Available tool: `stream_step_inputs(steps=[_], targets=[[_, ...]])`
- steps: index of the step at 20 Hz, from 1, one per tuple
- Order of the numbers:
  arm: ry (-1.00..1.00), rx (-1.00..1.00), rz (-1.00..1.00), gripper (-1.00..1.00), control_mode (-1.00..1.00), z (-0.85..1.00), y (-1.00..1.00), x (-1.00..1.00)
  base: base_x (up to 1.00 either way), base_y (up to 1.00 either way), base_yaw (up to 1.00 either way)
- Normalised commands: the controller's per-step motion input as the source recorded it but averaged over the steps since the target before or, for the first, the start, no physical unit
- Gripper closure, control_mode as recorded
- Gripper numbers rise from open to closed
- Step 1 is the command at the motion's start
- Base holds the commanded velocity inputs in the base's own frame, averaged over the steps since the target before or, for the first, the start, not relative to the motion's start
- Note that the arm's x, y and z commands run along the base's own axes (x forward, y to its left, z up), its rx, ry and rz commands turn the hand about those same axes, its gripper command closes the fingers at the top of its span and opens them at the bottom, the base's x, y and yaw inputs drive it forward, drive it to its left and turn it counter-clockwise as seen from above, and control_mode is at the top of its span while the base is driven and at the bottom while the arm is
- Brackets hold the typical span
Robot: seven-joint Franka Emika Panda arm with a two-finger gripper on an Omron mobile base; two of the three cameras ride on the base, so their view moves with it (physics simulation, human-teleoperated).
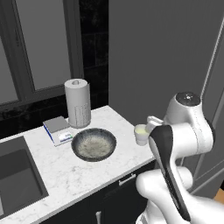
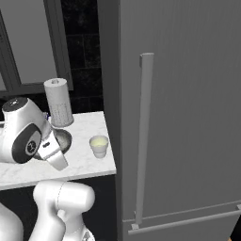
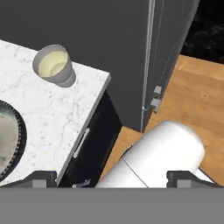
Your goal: Grab a lemon wedge from the fridge and one ice cube from the ice bowl, and put them in the glass of lemonade.
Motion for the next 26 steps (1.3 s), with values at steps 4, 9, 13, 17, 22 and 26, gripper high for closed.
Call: stream_step_inputs(steps=[4, 9, 13, 17, 22, 26], targets=[[0.00, -0.22, 0.33, -1.00, -1.00, 0.02, 0.29, -0.26, 0.00, 0.00, 0.00], [-0.12, -0.16, 0.39, -1.00, -1.00, -0.01, 0.05, -0.09, 0.00, 0.00, 0.00], [-0.03, -0.05, 0.40, -1.00, -1.00, -0.08, 0.00, 0.00, 0.00, 0.00, 0.00], [0.00, -0.03, 0.32, -1.00, -1.00, -0.21, -0.05, -0.04, 0.00, 0.00, 0.00], [0.00, 0.00, 0.00, -1.00, 1.00, 0.00, 0.00, 0.00, -0.69, -0.10, 0.24], [0.00, 0.00, 0.00, -1.00, 1.00, 0.00, 0.00, 0.00, -1.00, -0.28, 0.07]])
